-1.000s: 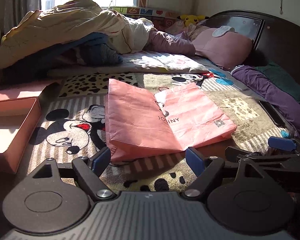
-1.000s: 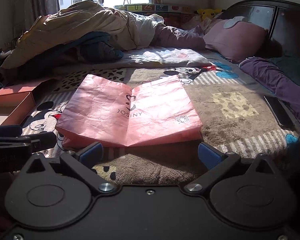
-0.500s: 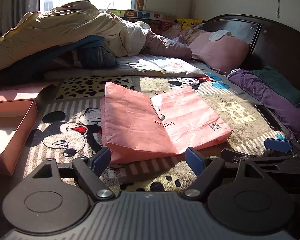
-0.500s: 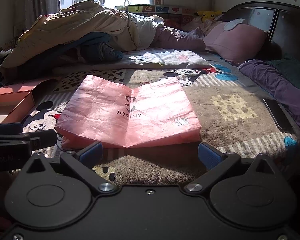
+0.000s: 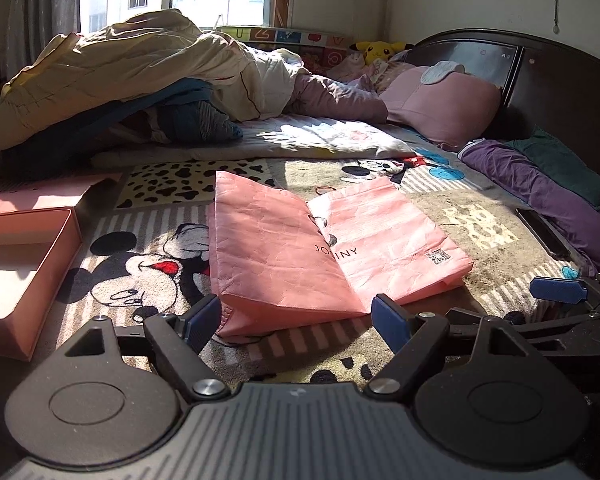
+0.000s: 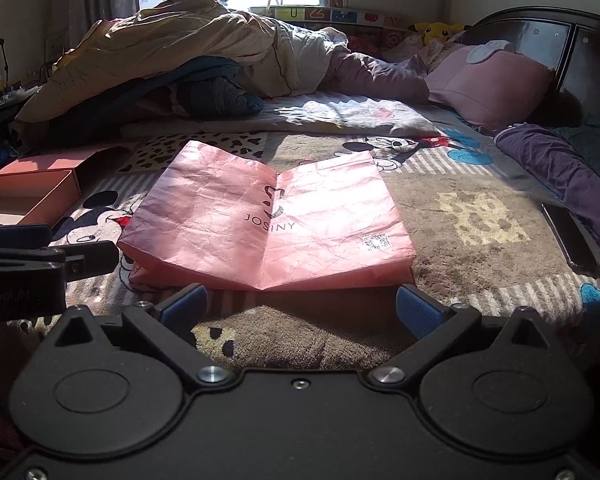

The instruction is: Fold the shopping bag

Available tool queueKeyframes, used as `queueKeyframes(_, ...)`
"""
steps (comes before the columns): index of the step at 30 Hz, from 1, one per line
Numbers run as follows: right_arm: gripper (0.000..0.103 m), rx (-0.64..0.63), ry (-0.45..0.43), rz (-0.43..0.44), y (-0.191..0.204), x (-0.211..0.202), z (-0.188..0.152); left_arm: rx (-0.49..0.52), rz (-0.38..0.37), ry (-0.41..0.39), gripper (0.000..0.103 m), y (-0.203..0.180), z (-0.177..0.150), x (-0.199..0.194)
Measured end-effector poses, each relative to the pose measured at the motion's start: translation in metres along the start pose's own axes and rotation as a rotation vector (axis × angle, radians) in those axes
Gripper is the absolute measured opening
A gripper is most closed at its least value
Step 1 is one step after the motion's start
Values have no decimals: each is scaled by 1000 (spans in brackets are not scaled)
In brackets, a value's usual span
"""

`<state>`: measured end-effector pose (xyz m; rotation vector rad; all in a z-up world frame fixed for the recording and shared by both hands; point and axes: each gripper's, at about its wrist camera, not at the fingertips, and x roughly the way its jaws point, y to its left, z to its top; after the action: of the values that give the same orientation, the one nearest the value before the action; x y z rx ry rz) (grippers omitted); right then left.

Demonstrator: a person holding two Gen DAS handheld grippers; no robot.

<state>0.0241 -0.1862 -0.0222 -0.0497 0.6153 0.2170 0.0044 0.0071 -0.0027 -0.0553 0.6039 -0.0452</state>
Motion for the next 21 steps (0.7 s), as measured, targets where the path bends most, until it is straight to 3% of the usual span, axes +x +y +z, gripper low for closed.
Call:
queueKeyframes(4,103,-31,-27,3,-5,8,1,-40,-7,0,83,12,-2,10)
queueKeyframes(7,103,-54,-54,-10,-10,16,-1,-70,-13,0,99,20,-3,17)
queueKeyframes(15,101,-24,-21,-17,-46,63,-1,-137,4,33,100,48,-11,44)
queueKeyframes(21,101,50,-38,2,-79,99,2,-311,-29,54,100,75,-15,72)
